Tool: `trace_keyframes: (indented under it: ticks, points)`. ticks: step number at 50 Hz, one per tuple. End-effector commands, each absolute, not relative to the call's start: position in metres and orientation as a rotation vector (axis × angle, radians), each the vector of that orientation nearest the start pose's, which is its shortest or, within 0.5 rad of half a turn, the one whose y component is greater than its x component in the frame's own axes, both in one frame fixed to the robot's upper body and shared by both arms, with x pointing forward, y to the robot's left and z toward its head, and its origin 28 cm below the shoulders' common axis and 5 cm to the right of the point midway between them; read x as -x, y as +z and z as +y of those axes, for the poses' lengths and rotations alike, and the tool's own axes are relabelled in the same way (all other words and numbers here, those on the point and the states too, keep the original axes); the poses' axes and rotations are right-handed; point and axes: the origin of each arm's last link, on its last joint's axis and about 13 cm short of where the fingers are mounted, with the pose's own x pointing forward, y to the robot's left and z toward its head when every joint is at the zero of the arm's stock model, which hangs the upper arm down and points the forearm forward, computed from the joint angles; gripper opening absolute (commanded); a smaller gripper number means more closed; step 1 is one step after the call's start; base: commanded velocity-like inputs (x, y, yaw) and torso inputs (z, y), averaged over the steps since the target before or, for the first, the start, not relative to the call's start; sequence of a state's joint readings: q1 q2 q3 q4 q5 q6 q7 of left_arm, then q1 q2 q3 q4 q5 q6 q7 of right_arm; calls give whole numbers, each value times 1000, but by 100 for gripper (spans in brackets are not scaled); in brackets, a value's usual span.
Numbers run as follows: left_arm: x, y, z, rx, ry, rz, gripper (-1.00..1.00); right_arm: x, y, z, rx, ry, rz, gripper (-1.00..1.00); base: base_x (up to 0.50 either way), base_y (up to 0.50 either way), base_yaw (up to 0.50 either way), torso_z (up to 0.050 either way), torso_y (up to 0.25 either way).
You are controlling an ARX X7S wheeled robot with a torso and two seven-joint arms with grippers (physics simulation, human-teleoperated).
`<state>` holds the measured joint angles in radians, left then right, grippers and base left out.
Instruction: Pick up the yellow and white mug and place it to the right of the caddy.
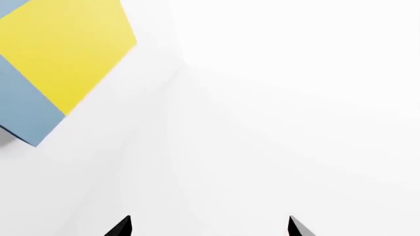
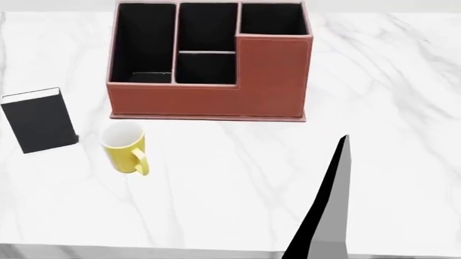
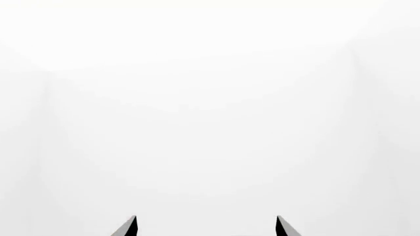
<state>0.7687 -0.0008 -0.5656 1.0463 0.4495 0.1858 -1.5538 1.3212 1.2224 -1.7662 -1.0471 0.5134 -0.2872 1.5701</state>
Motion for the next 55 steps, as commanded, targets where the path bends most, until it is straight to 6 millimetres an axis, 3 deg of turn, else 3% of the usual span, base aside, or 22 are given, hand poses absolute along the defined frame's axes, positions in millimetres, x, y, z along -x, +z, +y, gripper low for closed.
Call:
trace_keyframes:
  ticks: [1,13,23,30,55]
  points:
    - [-37,166,277,-471,1729,-1045,100,-120,224,-105,-110,4,-628,100,0,-500,0,0,0]
    - [-37,166,277,-472,1727,-1045,100,-121,224,-104,-103,6,-624,100,0,-42,0,0,0]
    - [-43,165,275,-475,1711,-1040,100,-123,223,-104,-75,-14,-621,100,499,0,0,0,0]
    - [-44,165,275,-476,1710,-1039,100,-123,223,-104,-71,-7,-631,100,28,0,0,0,0]
    - [-46,165,275,-476,1708,-1039,100,-124,223,-104,-65,-5,-625,100,495,0,0,0,1]
